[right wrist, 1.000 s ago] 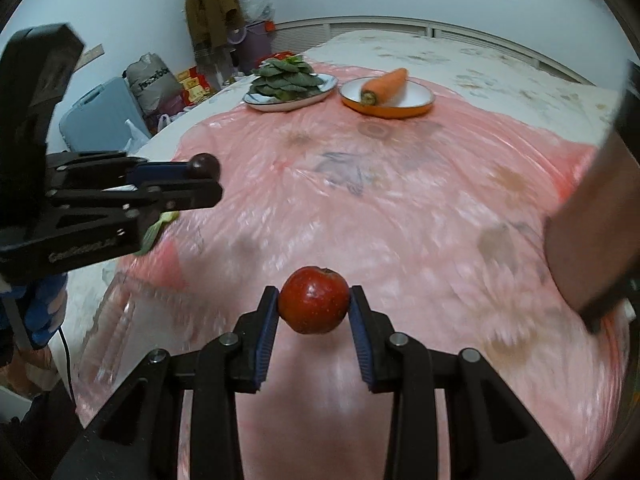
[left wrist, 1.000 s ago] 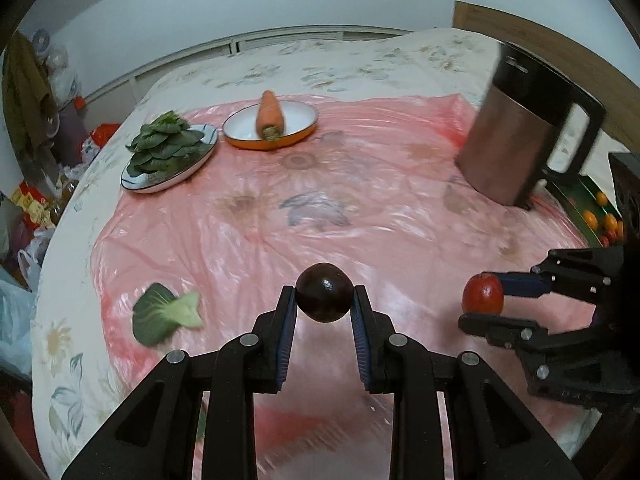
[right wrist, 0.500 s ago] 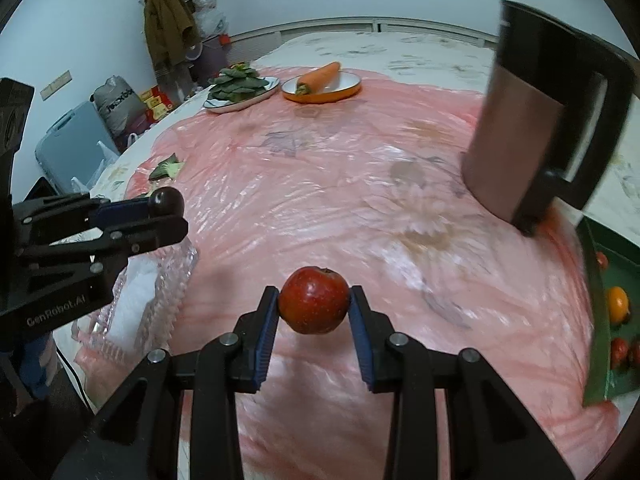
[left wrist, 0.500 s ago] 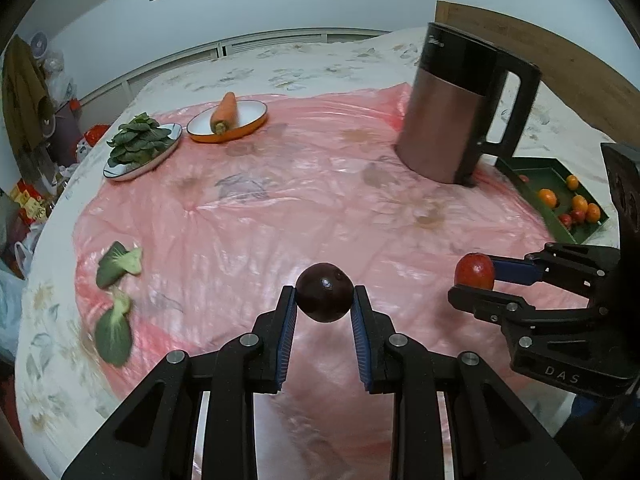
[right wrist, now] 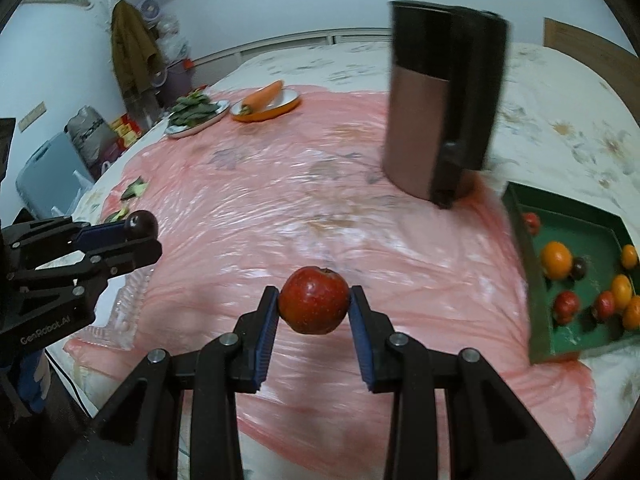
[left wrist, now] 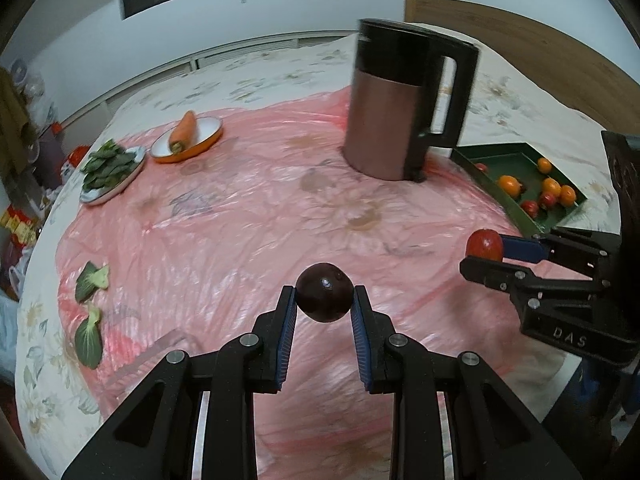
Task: Organize fruits
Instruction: 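Carry the dark plum and red apple over the green tray with both grippers, then lower the plum and apple into the tray and open both grippers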
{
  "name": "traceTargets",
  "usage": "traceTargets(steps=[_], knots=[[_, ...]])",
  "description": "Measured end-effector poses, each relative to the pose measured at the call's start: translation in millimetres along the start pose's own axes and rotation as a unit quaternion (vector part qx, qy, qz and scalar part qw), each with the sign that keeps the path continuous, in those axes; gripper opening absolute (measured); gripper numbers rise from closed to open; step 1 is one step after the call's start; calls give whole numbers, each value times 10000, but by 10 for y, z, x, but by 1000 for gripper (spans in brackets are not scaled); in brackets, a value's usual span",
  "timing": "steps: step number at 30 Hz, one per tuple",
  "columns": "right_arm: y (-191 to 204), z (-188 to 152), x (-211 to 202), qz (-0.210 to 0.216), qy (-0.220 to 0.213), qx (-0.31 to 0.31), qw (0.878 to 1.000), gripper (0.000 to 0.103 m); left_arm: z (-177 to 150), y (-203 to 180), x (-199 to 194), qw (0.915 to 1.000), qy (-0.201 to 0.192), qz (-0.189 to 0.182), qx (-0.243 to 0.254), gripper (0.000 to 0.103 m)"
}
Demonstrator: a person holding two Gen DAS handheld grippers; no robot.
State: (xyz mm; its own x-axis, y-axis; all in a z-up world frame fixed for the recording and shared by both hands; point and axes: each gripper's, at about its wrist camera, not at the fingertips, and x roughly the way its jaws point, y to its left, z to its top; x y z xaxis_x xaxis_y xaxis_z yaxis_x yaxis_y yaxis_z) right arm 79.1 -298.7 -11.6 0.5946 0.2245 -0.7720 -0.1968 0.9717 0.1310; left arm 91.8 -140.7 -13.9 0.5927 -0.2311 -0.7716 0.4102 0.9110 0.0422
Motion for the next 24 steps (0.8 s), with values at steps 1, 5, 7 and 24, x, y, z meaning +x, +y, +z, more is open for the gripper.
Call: traceTargets(steps=[1, 5, 7, 24], knots=[[-52, -11, -22, -28, -15, 37, 10000, 34, 26, -71, 4, 10000, -8, -26, 63, 23], [-335, -73, -132, -174, -110, 264, 9994, 34, 117, -298, 33, 9996, -24, -138, 260, 23], [-476, -100, -179, -275, -155, 350, 9989, 34, 165, -416, 51, 9991, -30, -200, 363, 23], [-2374, -120, -606, -1762, -536, 1339, 9737, 34, 897, -1819, 649, 9825, -46, -1322, 1309, 23]])
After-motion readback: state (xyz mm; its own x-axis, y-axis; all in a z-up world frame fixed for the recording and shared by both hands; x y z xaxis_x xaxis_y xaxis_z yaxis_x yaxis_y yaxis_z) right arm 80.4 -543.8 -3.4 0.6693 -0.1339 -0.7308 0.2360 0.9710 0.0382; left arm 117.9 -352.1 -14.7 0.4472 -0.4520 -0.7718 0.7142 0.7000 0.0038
